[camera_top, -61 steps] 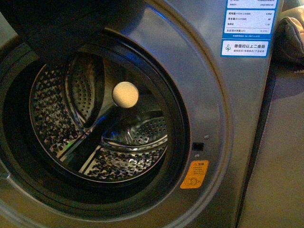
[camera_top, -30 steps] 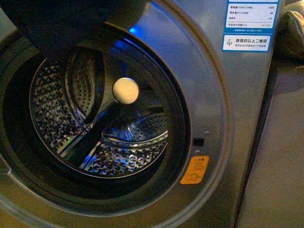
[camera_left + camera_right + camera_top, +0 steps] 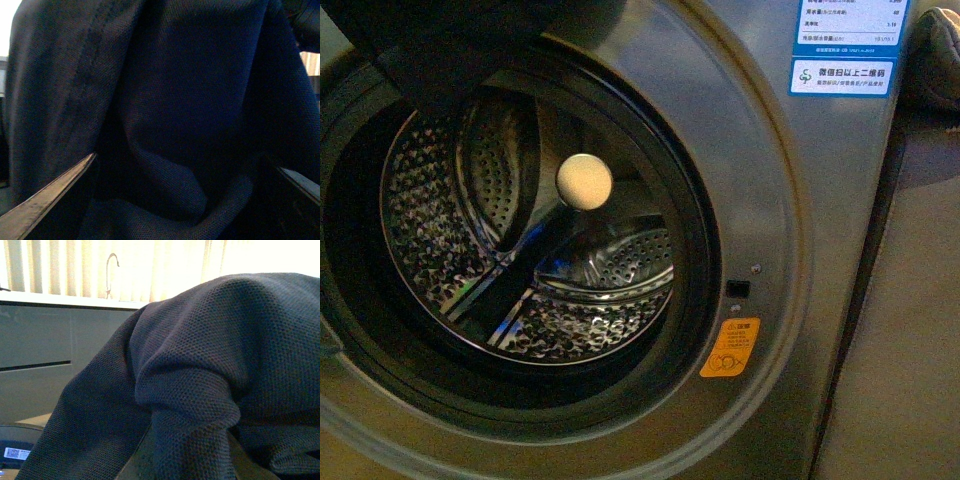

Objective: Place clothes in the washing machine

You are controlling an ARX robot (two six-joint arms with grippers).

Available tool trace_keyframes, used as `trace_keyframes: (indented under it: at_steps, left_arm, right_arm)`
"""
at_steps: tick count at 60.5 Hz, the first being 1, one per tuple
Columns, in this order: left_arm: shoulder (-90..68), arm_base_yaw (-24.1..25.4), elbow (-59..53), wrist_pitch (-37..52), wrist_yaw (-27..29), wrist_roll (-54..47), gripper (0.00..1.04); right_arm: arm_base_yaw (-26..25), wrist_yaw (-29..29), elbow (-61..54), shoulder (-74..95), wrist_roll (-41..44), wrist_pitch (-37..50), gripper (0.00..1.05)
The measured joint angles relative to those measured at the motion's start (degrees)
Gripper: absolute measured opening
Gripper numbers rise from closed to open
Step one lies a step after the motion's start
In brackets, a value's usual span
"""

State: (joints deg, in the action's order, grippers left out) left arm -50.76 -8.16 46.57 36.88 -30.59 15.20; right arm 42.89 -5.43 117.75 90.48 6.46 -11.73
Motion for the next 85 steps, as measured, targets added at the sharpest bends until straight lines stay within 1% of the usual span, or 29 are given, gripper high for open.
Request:
trace_keyframes:
  at_steps: [7, 13, 26, 35, 39, 45, 48, 52, 57, 61, 64, 68, 71, 75, 85]
  left_arm:
    - [-1.6, -3.5, 2.6, 0.3, 0.9, -1.5, 0.98]
    - [-2.4, -4.2, 4.7, 1.5, 0.8, -1.0, 0.98]
    - [-1.4, -3.8, 4.0, 4.4, -1.7, 5.0, 0.98]
    - [2.1, -1.8, 1.2, 5.3, -3.5, 7.5, 0.98]
    - [4.5, -1.0, 0.3, 4.7, -3.3, 8.2, 0.98]
    - [7.5, -2.8, 0.1, 0.9, -0.6, 7.6, 0.98]
    - [8.8, -6.1, 0.3, -3.4, 2.2, 5.2, 0.98]
    - [8.9, -8.9, 0.9, -6.2, 4.7, 2.6, 0.98]
    - [8.0, -12.7, 1.9, -9.7, 10.1, -2.4, 0.98]
    - [6.8, -13.9, 2.6, -10.8, 13.2, -5.5, 0.98]
    - [5.6, -15.1, 2.8, -10.5, 17.4, -9.5, 0.98]
    - [3.1, -15.0, 3.3, -9.0, 23.8, -15.0, 0.98]
    - [1.5, -13.7, 3.8, -7.1, 28.1, -18.4, 0.98]
    - [0.4, -12.2, 4.0, -4.6, 31.7, -21.6, 0.98]
    - [-0.9, -8.2, 4.0, 0.7, 34.1, -26.0, 0.98]
  right_arm:
    - [0.0, 0.0, 0.0, 0.0, 0.0, 0.0, 0.13]
    - [0.0, 0.0, 0.0, 0.0, 0.0, 0.0, 0.13]
    - [0.0, 0.0, 0.0, 0.0, 0.0, 0.0, 0.13]
    - [0.0, 0.0, 0.0, 0.0, 0.0, 0.0, 0.13]
    - [0.0, 0.0, 0.0, 0.0, 0.0, 0.0, 0.13]
    - [0.0, 0.0, 0.0, 0.0, 0.0, 0.0, 0.13]
    - [0.0, 0.0, 0.0, 0.0, 0.0, 0.0, 0.13]
    - [0.0, 0.0, 0.0, 0.0, 0.0, 0.0, 0.13]
    - [0.0, 0.0, 0.0, 0.0, 0.0, 0.0, 0.13]
    - [0.0, 0.0, 0.0, 0.0, 0.0, 0.0, 0.13]
    - [0.0, 0.0, 0.0, 0.0, 0.0, 0.0, 0.13]
    - [0.0, 0.0, 0.0, 0.0, 0.0, 0.0, 0.13]
    - [0.0, 0.0, 0.0, 0.0, 0.0, 0.0, 0.13]
    - [0.0, 0.0, 0.0, 0.0, 0.0, 0.0, 0.13]
    - [0.0, 0.0, 0.0, 0.0, 0.0, 0.0, 0.13]
